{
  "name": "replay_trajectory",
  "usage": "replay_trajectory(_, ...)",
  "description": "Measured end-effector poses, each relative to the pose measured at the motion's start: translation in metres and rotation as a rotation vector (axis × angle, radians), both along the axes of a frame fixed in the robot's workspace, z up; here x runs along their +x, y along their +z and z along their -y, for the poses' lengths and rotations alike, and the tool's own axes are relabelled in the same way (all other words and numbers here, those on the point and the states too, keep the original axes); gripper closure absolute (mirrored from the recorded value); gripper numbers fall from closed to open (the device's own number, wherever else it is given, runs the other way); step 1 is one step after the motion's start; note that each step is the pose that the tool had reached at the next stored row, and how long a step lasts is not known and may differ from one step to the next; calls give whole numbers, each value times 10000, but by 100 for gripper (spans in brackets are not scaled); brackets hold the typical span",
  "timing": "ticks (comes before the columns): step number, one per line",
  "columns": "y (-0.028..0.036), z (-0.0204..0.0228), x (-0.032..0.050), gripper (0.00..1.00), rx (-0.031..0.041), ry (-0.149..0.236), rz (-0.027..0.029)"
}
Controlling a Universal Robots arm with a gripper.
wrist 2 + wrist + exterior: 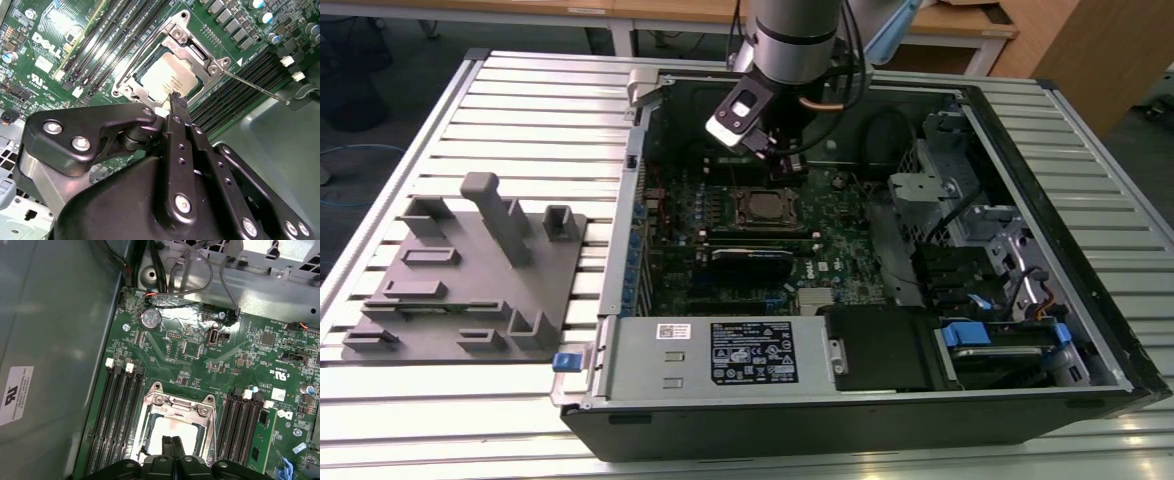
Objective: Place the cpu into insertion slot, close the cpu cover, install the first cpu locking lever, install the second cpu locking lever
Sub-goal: 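Close the cpu cover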
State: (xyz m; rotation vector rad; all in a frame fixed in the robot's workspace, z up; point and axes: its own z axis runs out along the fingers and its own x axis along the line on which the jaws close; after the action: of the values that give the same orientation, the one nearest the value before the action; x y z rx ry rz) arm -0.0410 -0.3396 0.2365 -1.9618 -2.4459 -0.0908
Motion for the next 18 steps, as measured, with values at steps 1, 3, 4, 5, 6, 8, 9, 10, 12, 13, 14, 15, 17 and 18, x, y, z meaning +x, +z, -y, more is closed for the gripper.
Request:
replay_trajectory(1, 0, 0, 0, 89, 0, 44, 0)
replay_trajectory(3, 0, 0, 0, 89, 0, 152, 0)
replay_trajectory(4, 0, 0, 0, 89, 0, 218, 0)
replay_trajectory(5, 0, 0, 0, 89, 0, 286, 0)
replay_trajectory(6, 0, 0, 0, 89, 1, 355, 0)
replay_trajectory(8, 0, 0, 0, 89, 0, 492, 0)
replay_trajectory(9, 0, 0, 0, 89, 0, 558, 0)
replay_trajectory(10, 0, 0, 0, 89, 0, 626, 0)
replay_trajectory(12, 0, 0, 0, 89, 1, 766, 0)
replay_trajectory(13, 0, 0, 0, 89, 0, 828, 0)
replay_trajectory(14, 0, 0, 0, 89, 0, 891, 0)
replay_trajectory(15, 0, 0, 0, 89, 0, 955, 0)
replay_trajectory(17, 0, 0, 0, 89, 0, 1082, 0)
replay_trajectory(18, 0, 0, 0, 89, 0, 1143, 0)
